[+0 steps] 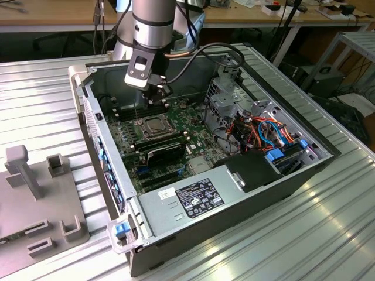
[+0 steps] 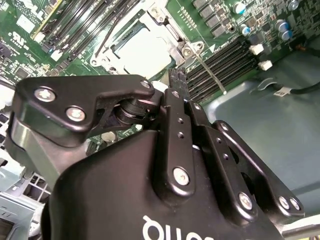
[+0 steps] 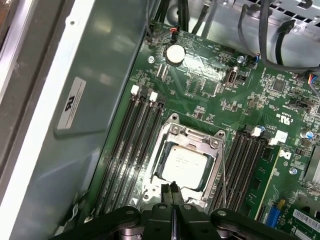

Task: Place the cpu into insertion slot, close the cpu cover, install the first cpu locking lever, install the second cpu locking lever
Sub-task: 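Install the first cpu locking lever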

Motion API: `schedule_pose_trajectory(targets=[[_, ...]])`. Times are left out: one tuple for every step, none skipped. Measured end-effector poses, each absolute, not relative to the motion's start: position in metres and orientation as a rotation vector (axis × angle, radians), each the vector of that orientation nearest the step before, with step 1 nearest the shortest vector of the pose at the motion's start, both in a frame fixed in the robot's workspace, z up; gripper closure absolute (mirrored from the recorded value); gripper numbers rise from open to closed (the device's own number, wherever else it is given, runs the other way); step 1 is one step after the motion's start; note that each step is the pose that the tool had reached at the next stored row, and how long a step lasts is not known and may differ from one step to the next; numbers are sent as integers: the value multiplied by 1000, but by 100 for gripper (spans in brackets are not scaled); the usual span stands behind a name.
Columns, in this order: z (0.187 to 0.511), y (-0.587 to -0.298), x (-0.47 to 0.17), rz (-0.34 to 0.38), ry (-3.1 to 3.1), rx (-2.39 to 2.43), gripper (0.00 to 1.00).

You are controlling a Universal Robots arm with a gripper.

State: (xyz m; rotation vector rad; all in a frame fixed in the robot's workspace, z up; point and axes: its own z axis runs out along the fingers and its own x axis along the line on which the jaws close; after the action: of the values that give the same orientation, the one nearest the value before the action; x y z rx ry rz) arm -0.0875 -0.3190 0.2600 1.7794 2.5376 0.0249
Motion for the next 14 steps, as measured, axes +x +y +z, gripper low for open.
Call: schedule_pose_trajectory(targets=[[260, -320, -89, 25, 2547, 1766, 89], [260, -320, -89, 25, 2552, 1759, 89], [260, -321, -90, 26, 2558, 1750, 89], [260, -321, -92, 26, 2565, 1739, 89], [260, -322, -93, 26, 2570, 1733, 89], [260, -322, -94, 26, 2576, 1723, 89], [260, -324, -96, 27, 2589, 1704, 89], [260, -324, -97, 27, 2595, 1696, 89], [260, -324, -98, 27, 2599, 1689, 89], [260, -325, -99, 28, 2609, 1674, 89], [260, -325, -101, 28, 2620, 1658, 89], [260, -325, -102, 28, 2622, 1653, 89], [260, -325, -102, 28, 2622, 1653, 89], [260, -325, -102, 28, 2623, 1653, 89]])
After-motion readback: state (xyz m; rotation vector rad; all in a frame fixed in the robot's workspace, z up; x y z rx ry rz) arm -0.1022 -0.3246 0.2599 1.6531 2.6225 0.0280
